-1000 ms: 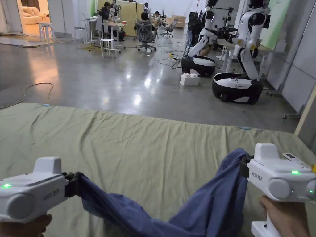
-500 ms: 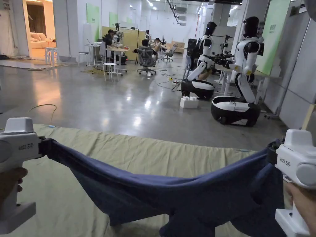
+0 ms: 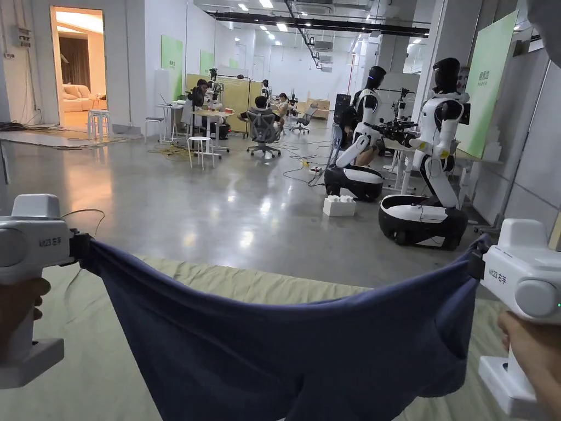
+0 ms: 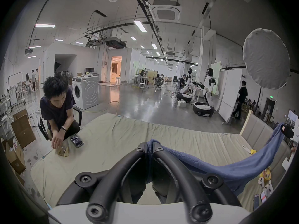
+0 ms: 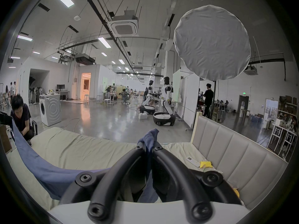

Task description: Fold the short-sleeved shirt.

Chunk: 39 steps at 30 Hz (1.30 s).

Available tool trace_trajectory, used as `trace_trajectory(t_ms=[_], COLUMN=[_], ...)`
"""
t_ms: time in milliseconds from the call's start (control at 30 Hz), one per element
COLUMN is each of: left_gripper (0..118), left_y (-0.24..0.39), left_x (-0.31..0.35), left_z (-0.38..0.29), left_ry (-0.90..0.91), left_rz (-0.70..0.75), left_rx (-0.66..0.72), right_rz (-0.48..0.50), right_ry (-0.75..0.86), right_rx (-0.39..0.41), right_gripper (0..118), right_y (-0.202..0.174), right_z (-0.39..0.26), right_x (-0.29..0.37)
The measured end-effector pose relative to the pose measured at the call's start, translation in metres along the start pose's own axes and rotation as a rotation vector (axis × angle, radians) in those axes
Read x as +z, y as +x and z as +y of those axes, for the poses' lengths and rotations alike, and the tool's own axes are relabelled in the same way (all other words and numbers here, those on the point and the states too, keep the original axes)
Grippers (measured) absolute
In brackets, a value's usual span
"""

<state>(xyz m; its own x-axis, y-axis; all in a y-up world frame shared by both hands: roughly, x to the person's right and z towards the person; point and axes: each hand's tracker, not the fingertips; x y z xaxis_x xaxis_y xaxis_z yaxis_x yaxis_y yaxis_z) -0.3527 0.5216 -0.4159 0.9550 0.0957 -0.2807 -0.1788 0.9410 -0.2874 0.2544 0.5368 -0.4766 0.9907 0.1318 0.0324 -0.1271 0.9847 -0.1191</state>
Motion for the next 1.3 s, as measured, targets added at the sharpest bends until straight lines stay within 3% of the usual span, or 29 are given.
trace_trajectory(t_ms=[133,267,467,733,867,1000,1100,1300], left_gripper=[6,6,6,6,6,6,6,6], left_y=[0.004,0.019,0.012,-0.014,-0.041,-0.051,-0.057,-0.057], left_x=[-0.002,0.018,0.005,0.024,0.035,0.074,0.093,0.091], left_z=[0.014,0.007,-0.034,-0.15,-0.214,-0.259,-0.284,-0.32], left_ry=[0.036,0.039,0.018,-0.111,-0.239,-0.329,-0.407,-0.548], left_rz=[0.006,0.004,-0.015,-0.026,-0.025,0.018,0.041,0.072], left_rx=[-0.019,-0.047,-0.084,-0.098,-0.118,-0.109,-0.101,-0.13], right_rz=[-0.001,0.001,0.0,0.014,0.031,0.016,0.015,0.01], right_ry=[0.04,0.03,-0.002,-0.161,-0.3,-0.365,-0.479,-0.623], right_rx=[0.007,0.011,0.058,0.123,0.117,0.173,0.121,0.133], right_gripper=[6,6,6,6,6,6,6,6], right_y=[-0.011,0.003,-0.013,-0.014,-0.018,-0.023,-0.023,-0.028], right_z=[0.014,0.003,-0.036,-0.144,-0.202,-0.242,-0.275,-0.322], right_x=[0.009,-0.015,0.028,0.071,0.105,0.138,0.152,0.163])
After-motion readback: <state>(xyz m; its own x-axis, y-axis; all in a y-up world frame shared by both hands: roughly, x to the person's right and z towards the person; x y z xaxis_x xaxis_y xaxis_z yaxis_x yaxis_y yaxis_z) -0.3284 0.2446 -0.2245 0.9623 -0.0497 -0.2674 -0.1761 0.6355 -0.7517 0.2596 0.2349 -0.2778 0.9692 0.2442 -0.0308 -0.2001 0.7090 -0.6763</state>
